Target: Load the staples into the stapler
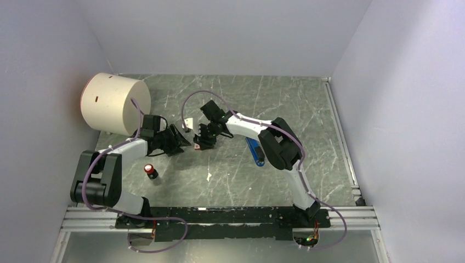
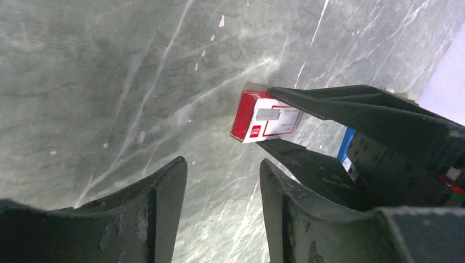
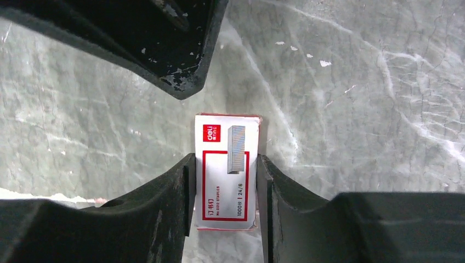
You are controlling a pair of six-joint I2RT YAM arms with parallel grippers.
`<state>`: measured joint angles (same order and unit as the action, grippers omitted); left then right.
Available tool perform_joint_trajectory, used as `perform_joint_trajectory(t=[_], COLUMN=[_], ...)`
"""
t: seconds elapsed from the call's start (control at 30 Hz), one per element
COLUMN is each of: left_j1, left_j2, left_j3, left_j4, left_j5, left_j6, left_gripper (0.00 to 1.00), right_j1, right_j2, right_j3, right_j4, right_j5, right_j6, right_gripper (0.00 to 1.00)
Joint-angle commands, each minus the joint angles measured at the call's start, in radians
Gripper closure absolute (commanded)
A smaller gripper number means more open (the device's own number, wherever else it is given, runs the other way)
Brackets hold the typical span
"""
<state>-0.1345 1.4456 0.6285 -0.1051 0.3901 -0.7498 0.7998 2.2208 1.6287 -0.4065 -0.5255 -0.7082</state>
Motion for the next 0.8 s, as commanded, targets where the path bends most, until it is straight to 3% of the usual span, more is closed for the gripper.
perform_joint_trajectory(t=[0.0,0.13,0.33,0.57,0.77], left_j1=[-0.004,-0.020,-0.039,-0.074,-0.097], left_j2=[0.053,0.090,0.144,0.184,0.201], left_j3=[-0.023,-0.045,-0.036,-0.027,-0.037], left_j4=[0.134,0.242,0.333,0.380,0.396], left_j5=[0.103,0.138,0.150,0.129,0.134], left_j6=[-0.038,-0.085,-0.101,-0.106,-0.101], left_gripper=[0.45,0.47,0.47,0.58,0.64], right_j1=[-0.022,-0.024,-0.025,-0.021,-0.012], right_j2=[-0.005,-0.003,-0.019,-0.027,-0.032], right_j3=[-0.015,-0.002,-0.028,-0.054,-0.075], right_j4=[-0.112,-0.180,-0.121,-0.061,-0.015], right_j5=[-0.035,-0.085,-0.102,-0.095,-0.083], right_j6=[-0.122,-0.158,-0.126,-0.098,-0.074], right_gripper=[0.57,0.56,0.43,0.55,0.57])
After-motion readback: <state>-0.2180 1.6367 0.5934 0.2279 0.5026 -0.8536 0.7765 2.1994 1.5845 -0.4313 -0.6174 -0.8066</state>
